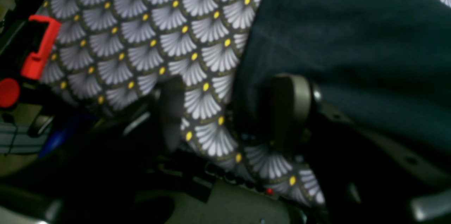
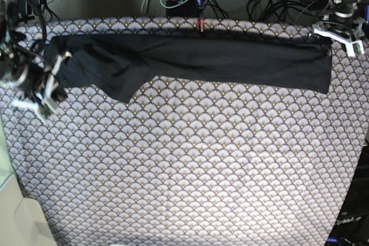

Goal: Fold the T-shirt properly

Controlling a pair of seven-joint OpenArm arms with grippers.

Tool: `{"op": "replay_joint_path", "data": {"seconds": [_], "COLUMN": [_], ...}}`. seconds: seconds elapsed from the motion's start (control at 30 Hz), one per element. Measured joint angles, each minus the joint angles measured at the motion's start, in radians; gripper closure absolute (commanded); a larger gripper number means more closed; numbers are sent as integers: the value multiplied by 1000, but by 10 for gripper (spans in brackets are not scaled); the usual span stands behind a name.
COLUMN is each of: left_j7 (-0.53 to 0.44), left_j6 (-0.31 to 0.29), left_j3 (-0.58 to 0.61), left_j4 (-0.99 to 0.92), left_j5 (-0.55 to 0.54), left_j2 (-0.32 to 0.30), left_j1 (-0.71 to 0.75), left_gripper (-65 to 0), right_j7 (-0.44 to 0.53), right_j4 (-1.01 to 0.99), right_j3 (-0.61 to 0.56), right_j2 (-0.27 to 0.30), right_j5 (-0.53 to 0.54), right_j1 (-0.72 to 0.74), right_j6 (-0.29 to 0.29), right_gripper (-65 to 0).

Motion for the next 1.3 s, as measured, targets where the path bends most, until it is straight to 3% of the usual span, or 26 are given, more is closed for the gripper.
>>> {"op": "replay_joint_path", "data": {"seconds": [0.2,0.37,0.63,0.93,1.13,1.3], "left_j7": [1,0,0,-1,-3,-3], "left_j6": [0,0,0,0,0,1], "left_j3": [0,0,0,0,-1,-1], "left_j4": [0,0,0,1,2,2], "left_j5": [0,0,0,0,0,0], "left_j2": [2,1,2,2,2,2], "left_j1": [0,0,0,0,0,-3], "left_gripper": [-371,-371,-371,-371,-371,-371], "right_j7": [-45,-40,-40,-47,-48,-90], "right_j4": [-6,-7,-7,-258,-273,-273], "right_j3": [-103,-139,-158,-156,-155,-150], "right_j2": [-109,-162,-237,-248,-249,-293], "right_j5": [-105,-109,-116,-124,-122,-116], "right_j1": [80,82,83,205,210,211], "right_j6": [5,5,5,5,5,5], "right_gripper": [-202,-283,-326,-327,-327,-327]}}
